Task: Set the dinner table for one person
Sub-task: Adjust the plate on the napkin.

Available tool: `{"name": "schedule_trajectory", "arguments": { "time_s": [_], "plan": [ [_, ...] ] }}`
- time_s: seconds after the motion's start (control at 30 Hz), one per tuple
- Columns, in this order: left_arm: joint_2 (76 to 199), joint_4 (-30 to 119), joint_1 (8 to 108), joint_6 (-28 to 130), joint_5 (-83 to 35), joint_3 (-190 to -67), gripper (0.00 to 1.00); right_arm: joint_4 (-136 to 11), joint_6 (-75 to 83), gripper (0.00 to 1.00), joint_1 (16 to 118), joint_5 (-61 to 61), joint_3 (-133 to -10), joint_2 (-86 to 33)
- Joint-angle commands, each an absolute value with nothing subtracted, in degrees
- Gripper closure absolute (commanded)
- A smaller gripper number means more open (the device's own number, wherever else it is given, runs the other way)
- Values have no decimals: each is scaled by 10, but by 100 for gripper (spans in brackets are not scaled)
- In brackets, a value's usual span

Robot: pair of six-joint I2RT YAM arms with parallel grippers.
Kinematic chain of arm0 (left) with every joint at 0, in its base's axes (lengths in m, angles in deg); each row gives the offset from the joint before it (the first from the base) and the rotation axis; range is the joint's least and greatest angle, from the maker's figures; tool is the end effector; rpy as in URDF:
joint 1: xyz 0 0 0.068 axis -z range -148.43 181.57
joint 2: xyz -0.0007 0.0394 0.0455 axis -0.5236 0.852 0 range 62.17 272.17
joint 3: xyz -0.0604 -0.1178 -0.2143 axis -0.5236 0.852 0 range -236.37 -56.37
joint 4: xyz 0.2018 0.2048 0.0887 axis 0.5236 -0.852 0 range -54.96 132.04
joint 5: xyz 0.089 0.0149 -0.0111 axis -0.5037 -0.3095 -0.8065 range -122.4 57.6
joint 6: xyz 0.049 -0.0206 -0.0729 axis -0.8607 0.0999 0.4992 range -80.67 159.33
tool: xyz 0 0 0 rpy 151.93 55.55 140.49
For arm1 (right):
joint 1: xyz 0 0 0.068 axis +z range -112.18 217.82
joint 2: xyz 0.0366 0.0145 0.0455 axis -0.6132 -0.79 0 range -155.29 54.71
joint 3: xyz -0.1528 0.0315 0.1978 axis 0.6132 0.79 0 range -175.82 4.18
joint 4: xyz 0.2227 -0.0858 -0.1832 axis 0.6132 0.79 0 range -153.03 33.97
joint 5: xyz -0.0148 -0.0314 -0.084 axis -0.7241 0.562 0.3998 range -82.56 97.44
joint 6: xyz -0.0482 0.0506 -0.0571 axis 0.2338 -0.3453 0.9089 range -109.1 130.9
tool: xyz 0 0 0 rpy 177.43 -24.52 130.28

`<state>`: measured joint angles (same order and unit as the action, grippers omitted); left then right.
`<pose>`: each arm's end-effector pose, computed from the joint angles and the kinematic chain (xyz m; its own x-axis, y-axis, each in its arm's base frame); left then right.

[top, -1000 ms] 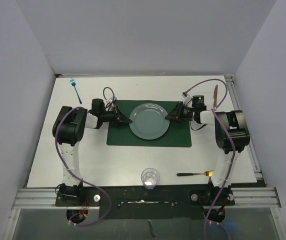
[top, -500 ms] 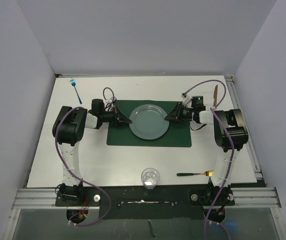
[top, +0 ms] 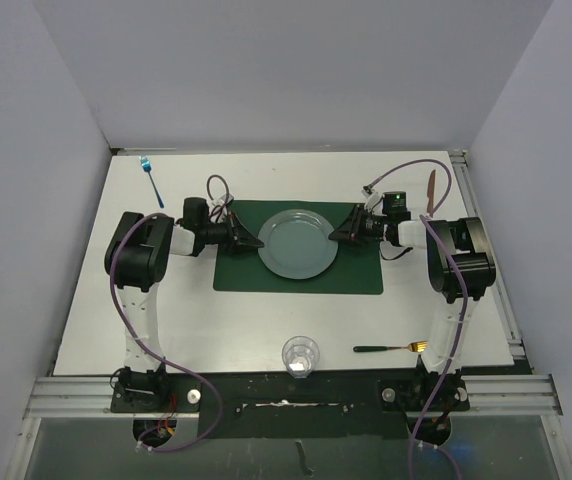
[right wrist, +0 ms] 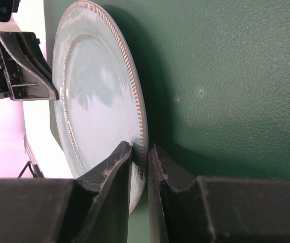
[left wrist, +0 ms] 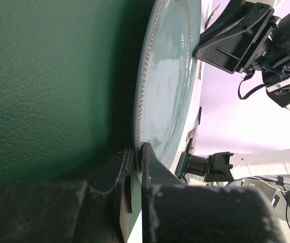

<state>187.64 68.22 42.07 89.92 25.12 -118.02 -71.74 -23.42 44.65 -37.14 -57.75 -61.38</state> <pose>0.4143 -0.1458 0.0084 -0.9643 -0.2434 -0.1047 0.0151 0.3440 -0.9388 0.4254 0.1079 0.0402 -0.9078 0.2958 -0.2972 -0.0746 0.5836 0.8086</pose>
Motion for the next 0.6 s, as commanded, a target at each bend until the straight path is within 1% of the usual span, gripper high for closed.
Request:
{"name": "schedule_trajectory", "arguments": {
  "time_s": [0.0, 0.1, 0.17, 0.23, 0.37, 0.43, 0.57],
  "plan": [
    [1876, 667, 432, 854, 278, -1200, 100, -726, -219, 100, 468, -398, -597, -616],
    [1876, 635, 432, 834, 273, -1204, 99, -724, -218, 100, 468, -398, -597, -617],
    [1874, 602, 433, 810, 264, -1210, 87, -724, -218, 90, 468, -399, -597, -618],
    [1871, 574, 432, 789, 251, -1215, 73, -723, -218, 77, 467, -397, -595, -618],
    [1864, 524, 432, 753, 231, -1220, 57, -722, -218, 68, 467, -394, -590, -615],
    [1862, 511, 432, 745, 224, -1221, 53, -721, -218, 65, 467, -392, -588, -611],
    [1856, 501, 431, 739, 216, -1219, 51, -711, -210, 62, 466, -380, -585, -602]
  ]
}}
